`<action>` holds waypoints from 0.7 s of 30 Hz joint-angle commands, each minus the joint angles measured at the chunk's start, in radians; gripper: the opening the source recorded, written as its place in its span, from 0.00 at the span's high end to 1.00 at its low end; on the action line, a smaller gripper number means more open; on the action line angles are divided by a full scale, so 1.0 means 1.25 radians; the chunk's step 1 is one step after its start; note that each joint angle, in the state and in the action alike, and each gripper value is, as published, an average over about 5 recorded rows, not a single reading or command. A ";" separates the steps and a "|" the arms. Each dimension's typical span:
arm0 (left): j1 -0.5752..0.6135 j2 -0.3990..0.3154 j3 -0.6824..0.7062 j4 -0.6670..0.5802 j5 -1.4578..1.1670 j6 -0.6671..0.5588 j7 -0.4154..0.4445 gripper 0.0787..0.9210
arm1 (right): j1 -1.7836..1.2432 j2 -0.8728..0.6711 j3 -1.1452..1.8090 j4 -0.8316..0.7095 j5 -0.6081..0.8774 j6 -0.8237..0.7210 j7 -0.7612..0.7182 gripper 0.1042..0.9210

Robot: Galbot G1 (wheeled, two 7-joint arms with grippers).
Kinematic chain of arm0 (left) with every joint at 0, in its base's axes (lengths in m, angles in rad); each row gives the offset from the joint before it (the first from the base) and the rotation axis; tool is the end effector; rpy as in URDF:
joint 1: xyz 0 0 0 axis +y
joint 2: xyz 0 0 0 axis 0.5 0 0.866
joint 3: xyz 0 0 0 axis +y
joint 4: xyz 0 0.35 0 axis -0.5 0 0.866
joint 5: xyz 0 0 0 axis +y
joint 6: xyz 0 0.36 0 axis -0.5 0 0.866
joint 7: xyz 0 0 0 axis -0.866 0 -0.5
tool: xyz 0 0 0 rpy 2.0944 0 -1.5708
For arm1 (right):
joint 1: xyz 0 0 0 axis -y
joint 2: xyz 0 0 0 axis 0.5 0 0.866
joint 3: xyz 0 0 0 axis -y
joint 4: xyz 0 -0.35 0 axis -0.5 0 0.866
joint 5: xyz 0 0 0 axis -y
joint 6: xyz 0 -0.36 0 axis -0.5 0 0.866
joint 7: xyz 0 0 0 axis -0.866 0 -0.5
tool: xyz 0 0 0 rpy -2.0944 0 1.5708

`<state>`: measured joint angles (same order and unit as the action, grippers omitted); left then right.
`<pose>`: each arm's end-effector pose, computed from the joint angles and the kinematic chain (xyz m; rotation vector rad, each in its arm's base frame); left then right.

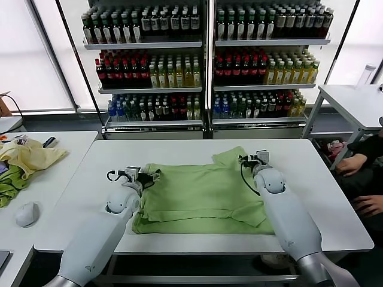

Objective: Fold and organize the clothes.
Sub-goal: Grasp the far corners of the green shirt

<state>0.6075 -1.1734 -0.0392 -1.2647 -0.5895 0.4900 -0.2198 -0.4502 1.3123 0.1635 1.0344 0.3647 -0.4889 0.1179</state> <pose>0.4812 0.0301 -0.3092 -0.1177 -2.6028 -0.1125 0.5454 -0.0311 -0.2872 0.0460 -2.6387 0.1519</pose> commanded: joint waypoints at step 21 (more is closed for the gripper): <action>0.071 0.031 -0.020 -0.084 -0.081 -0.040 0.051 0.83 | -0.046 -0.007 -0.006 0.048 0.044 0.002 -0.035 0.89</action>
<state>0.6450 -1.1507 -0.0550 -1.2939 -0.6687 0.4725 -0.1663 -0.4777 1.3034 0.1580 1.0367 0.3978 -0.4878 0.0786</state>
